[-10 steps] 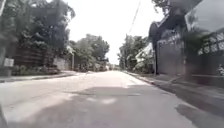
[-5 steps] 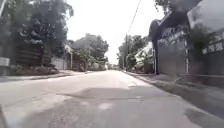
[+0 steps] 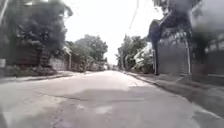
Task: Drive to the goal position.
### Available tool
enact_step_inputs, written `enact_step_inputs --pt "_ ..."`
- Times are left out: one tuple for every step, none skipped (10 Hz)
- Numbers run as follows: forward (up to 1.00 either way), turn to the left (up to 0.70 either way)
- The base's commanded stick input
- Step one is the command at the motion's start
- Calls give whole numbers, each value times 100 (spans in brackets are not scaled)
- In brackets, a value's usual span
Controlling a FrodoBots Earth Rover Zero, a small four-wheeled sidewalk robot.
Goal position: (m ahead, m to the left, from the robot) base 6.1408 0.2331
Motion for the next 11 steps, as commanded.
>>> enact_step_inputs --pt "50 0" --pt "50 0" --pt "50 0" --pt "50 0" --pt "50 0" --pt "50 0" --pt "50 0" --pt "50 0" --pt "50 0" --pt "50 0" --pt "50 0"
